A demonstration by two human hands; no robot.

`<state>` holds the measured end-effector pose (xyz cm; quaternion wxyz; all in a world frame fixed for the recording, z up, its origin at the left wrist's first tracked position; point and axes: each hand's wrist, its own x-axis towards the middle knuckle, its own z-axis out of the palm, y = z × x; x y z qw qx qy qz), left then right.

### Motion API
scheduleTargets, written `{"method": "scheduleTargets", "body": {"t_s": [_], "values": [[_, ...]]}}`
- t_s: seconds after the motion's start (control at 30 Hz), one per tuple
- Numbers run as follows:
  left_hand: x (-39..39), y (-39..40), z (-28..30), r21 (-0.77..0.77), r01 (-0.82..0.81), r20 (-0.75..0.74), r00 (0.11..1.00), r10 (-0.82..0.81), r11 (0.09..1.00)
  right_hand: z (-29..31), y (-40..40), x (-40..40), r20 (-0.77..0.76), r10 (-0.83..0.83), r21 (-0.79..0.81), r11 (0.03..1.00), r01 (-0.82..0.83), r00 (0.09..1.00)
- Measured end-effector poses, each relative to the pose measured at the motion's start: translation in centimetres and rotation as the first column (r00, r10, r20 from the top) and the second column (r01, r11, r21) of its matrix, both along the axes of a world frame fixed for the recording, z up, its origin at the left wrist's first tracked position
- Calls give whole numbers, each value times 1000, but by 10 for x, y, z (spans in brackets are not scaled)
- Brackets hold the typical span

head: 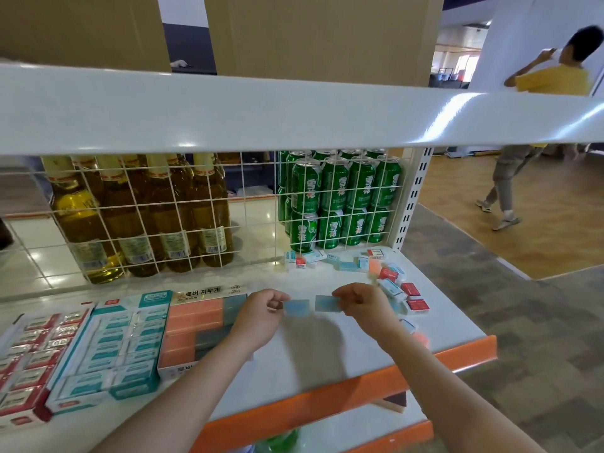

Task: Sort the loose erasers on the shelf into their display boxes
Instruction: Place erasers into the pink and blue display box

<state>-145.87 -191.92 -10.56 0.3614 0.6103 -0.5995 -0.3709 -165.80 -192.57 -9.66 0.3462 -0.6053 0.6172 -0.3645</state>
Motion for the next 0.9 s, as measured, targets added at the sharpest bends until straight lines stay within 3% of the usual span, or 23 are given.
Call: {"method": "scheduleTargets", "body": {"t_s": [0.53, 0.9], "values": [[76, 35, 17, -144, -247, 119, 957, 265, 958, 13, 4, 75, 21, 144, -11, 990, -144, 989], [123, 60, 17, -34, -268, 249, 931, 268, 963, 8, 12, 134, -235, 258, 79, 966, -246, 937]]}}
